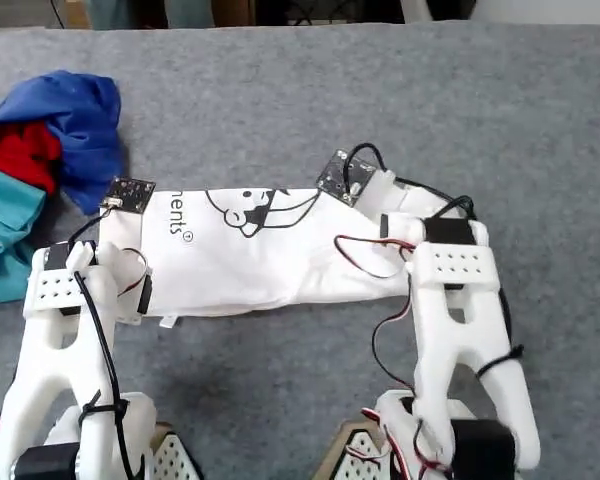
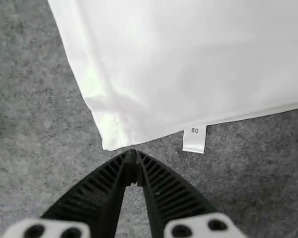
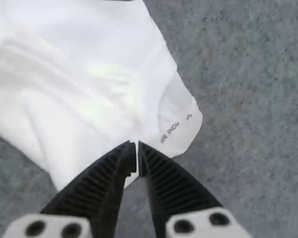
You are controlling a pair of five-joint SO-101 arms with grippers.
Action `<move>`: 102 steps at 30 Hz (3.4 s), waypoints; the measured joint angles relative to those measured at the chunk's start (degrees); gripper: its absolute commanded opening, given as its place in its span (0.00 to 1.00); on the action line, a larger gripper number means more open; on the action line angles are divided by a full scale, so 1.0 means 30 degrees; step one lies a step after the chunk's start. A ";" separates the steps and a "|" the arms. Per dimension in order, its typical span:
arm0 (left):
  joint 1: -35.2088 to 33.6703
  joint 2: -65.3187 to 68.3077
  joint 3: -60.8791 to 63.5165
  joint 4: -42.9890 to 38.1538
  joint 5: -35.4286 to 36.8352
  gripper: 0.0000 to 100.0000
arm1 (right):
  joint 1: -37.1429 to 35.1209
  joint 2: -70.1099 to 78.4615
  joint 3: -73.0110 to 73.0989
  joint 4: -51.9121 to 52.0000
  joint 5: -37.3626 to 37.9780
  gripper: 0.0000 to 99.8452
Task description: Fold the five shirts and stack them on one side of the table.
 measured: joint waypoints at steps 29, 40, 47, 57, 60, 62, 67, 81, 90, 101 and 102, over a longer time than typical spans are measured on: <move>0.0000 0.0000 -0.0059 0.0264 0.0000 0.03 | 0.2051 0.6681 0.2256 -0.7531 -0.3399 0.01; -0.1377 0.0000 -0.7092 0.5128 0.0000 0.08 | 0.1934 0.0176 0.2051 -0.5626 -0.5070 0.01; -0.4484 0.2022 -0.8645 0.5187 0.0029 0.25 | 0.2462 -0.3136 0.1993 -0.4103 -0.7150 0.01; -0.4747 1.0930 -1.2220 0.3341 0.2374 0.30 | 0.8645 -0.5861 0.3194 0.1289 -0.7238 0.01; -0.4747 1.3363 -1.4154 0.3311 0.2491 0.30 | 0.9729 -0.7238 0.4571 0.1993 -0.7238 0.01; -0.4747 1.4886 -1.5150 0.3253 0.2579 0.30 | 1.0110 -0.8410 0.5304 0.2432 -0.7238 0.01; -0.4747 1.8256 -1.6879 0.3253 0.4015 0.26 | 1.0110 -1.1634 0.6505 0.3223 -0.7619 0.01; -0.3399 2.3238 -2.0103 0.3897 0.4718 0.02 | 1.0110 -1.5326 0.9993 0.2901 -0.9553 0.01; -0.2989 2.3795 -2.2447 0.5802 0.4689 0.03 | 1.0286 -1.5443 1.3919 -0.2198 -1.0051 0.01; 0.0498 2.1099 -2.4586 0.9436 0.2374 0.03 | 1.4476 -1.5443 1.6733 -0.8088 -1.1985 0.01; 0.0967 2.0542 -2.4586 0.9495 0.2315 0.03 | 1.4623 -1.5443 1.6850 -0.8264 -1.2337 0.01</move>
